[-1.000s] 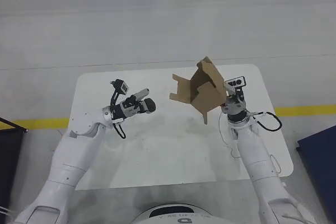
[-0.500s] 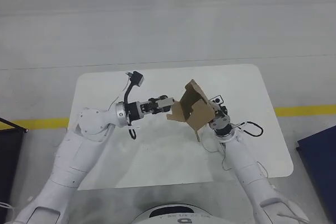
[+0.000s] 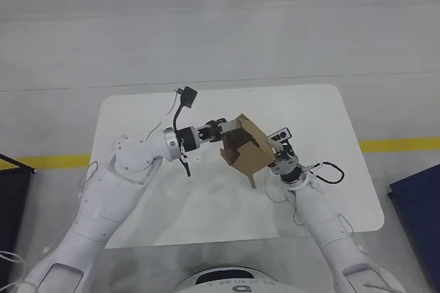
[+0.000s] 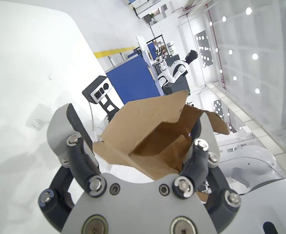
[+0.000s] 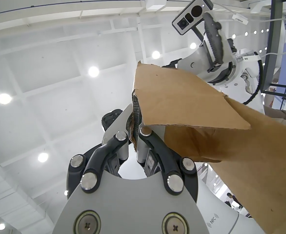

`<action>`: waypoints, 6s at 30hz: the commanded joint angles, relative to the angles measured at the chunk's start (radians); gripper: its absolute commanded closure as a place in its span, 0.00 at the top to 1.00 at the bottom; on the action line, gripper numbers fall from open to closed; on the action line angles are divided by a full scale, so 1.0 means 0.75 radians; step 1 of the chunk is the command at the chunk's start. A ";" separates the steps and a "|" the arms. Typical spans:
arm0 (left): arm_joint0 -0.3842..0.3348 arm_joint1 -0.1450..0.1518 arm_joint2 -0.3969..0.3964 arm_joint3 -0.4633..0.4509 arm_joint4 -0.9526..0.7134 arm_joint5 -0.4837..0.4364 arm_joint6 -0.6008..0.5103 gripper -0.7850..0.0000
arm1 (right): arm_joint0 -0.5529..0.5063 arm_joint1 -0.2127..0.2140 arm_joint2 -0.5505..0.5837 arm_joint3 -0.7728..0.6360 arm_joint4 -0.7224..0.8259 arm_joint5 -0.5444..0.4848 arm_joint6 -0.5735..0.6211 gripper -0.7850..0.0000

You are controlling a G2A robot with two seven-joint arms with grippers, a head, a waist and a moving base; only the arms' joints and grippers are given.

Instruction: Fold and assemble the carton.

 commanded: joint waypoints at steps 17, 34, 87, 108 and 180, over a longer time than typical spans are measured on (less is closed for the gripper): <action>0.217 0.045 -0.117 -0.060 0.052 -0.116 -0.103 1.00 | 0.037 -0.003 0.079 0.065 0.155 0.089 0.000 0.00; -0.002 0.005 0.033 0.048 0.070 -0.033 -0.068 1.00 | 0.027 -0.004 0.056 0.046 0.034 0.018 0.000 0.00; 0.113 0.047 -0.190 -0.036 0.203 0.039 0.063 1.00 | -0.087 0.070 0.180 -0.295 -0.242 0.032 -0.199 0.00; -0.199 -0.016 0.106 0.133 0.256 0.037 -0.078 1.00 | -0.090 0.080 0.170 -0.262 -0.238 0.059 -0.192 0.00; -0.071 0.024 -0.014 -0.137 0.379 0.114 -0.061 1.00 | -0.088 0.105 0.163 -0.261 -0.262 0.019 -0.221 0.00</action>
